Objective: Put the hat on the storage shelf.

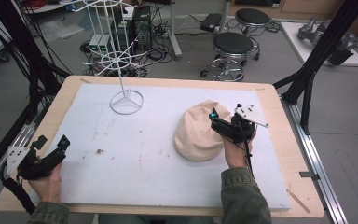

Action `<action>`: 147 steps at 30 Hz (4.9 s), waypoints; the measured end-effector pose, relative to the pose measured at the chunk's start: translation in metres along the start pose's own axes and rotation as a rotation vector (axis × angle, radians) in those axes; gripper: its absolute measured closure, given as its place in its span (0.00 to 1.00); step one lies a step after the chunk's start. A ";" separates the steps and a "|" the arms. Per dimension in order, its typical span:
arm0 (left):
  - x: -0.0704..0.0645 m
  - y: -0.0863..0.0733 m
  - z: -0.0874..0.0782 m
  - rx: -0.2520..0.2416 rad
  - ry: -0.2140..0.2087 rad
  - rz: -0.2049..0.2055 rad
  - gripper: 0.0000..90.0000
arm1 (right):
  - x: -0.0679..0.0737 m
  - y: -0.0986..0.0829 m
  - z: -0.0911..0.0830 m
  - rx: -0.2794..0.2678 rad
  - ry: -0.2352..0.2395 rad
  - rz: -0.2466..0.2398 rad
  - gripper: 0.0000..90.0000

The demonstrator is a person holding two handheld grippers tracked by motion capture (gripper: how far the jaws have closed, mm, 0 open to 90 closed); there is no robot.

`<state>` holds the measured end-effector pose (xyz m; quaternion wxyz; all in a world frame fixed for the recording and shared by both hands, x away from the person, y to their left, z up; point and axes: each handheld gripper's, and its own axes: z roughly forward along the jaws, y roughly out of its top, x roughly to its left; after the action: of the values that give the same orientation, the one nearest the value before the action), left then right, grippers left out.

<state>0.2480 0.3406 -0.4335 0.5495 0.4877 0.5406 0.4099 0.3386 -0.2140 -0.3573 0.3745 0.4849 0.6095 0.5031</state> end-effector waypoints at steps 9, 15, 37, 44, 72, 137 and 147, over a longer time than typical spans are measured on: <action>0.000 0.000 0.000 0.001 -0.002 -0.002 0.22 | 0.011 0.004 0.015 0.039 0.033 -0.004 0.11; -0.001 -0.001 0.001 0.006 -0.009 0.004 0.22 | 0.019 0.007 0.025 0.070 0.065 -0.012 0.11; -0.001 -0.001 0.004 0.007 -0.013 0.000 0.22 | 0.057 -0.010 0.071 0.251 0.105 -0.027 0.11; -0.001 -0.001 0.003 0.005 -0.016 -0.005 0.22 | 0.065 -0.022 0.083 0.343 0.115 -0.021 0.11; -0.004 -0.002 0.006 0.017 -0.040 -0.010 0.22 | 0.071 -0.039 0.108 0.622 0.150 0.033 0.11; -0.002 -0.006 0.006 0.025 -0.056 -0.067 0.23 | 0.077 -0.011 0.061 0.374 0.511 -0.131 0.85; 0.002 -0.005 0.002 0.010 -0.046 -0.115 0.23 | 0.071 0.004 0.046 0.266 0.620 -0.117 0.85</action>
<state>0.2502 0.3419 -0.4389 0.5818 0.4680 0.5570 0.3637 0.3647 -0.1340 -0.3613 0.1331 0.3175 0.7814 0.5205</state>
